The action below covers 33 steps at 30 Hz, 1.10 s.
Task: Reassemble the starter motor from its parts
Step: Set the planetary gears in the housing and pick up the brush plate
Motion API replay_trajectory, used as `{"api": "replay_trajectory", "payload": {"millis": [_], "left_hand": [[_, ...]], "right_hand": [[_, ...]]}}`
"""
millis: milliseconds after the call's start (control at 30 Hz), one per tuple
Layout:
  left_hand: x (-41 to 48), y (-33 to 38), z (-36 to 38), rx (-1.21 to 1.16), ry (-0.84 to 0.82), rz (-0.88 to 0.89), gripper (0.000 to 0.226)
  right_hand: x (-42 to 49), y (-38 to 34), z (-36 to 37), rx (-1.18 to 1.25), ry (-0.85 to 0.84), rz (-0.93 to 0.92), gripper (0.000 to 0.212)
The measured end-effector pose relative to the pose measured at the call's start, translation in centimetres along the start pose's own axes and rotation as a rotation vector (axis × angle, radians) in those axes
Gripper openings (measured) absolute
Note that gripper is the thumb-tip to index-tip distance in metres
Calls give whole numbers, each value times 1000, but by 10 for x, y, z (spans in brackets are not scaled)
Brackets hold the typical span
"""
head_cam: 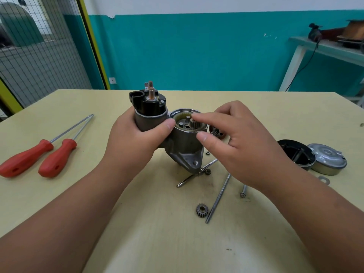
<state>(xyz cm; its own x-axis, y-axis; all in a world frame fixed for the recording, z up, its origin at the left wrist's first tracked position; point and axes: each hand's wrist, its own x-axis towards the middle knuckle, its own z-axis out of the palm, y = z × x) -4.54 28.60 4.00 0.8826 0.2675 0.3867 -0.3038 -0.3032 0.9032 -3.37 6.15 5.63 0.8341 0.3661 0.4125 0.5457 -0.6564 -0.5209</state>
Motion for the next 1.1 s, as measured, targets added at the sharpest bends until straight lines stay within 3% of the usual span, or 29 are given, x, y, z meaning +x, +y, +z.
{"api": "replay_trajectory", "payload": {"millis": [167,433,733,900,1100], "left_hand": [[1,0,0,-29,24,-30,20],[1,0,1,16,36,-47,25],[0,2,3,14,42,-61,24],[0,1,2,39,28,-51,26],[-3,0,2,81,5,-22,44]], "right_hand": [[1,-3,1,-78,-67,22,58],[-1,-11,2,-247,-32,-5,61],[-4,-12,13,-262,18,-28,57],[-5,-11,19,-83,39,12,51],[-2,-7,19,284,133,103,19]]}}
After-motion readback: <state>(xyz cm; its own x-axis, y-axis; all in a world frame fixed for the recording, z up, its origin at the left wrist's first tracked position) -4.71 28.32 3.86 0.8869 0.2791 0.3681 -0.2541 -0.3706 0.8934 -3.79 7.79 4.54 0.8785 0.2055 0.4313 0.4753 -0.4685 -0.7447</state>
